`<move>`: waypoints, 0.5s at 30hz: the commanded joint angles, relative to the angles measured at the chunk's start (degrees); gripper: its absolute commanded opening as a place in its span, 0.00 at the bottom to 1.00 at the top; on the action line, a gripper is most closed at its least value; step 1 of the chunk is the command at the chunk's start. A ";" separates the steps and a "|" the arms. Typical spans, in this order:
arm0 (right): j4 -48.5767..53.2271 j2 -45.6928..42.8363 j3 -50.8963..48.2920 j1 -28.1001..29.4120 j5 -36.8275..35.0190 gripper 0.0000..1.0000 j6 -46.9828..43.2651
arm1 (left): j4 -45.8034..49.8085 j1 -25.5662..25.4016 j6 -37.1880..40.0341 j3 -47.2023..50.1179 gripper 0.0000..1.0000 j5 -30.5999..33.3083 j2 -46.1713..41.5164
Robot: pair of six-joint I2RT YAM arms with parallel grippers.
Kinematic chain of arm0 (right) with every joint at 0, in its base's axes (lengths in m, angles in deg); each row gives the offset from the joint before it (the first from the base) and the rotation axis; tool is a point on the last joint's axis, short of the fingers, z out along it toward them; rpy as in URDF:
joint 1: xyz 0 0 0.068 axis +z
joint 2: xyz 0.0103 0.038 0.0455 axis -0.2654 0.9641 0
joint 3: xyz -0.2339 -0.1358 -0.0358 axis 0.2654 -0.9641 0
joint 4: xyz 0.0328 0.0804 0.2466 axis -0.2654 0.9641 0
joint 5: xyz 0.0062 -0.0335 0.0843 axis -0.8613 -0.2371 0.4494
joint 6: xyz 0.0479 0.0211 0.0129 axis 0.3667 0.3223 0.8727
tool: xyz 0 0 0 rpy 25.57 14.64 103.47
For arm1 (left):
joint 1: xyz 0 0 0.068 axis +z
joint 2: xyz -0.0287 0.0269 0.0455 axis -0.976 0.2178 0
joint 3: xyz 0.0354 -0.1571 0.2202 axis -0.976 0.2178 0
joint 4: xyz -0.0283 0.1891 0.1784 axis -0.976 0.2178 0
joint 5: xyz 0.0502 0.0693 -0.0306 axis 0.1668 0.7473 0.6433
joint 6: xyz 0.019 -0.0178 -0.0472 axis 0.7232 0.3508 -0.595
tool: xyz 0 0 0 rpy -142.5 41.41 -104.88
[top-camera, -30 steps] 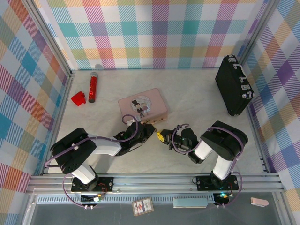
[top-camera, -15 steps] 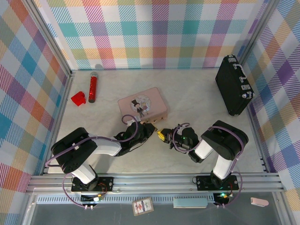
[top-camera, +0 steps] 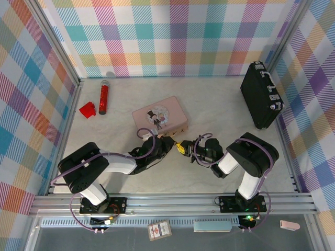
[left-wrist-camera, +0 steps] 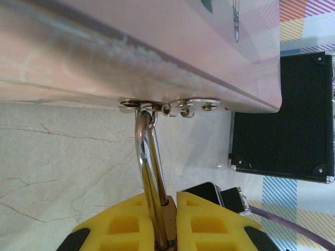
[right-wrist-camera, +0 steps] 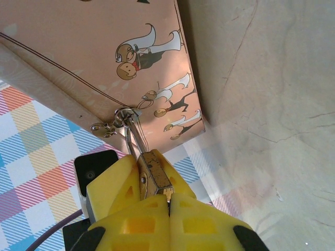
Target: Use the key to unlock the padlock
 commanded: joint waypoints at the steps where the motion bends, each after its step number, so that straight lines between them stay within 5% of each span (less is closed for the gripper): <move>1: -3.50 -0.77 3.74 0.56 -1.83 0.00 -1.13 | -14.32 -6.88 -1.97 -4.96 0.00 -15.43 -1.00; 6: -3.50 -1.32 3.11 0.56 -1.83 0.00 -2.04 | -13.17 -6.88 -1.78 -4.40 0.00 -13.64 -1.31; 15: 2.61 -4.11 -0.79 0.48 -1.11 0.33 -7.07 | -4.15 -4.96 -0.93 -1.28 0.00 -8.28 -4.38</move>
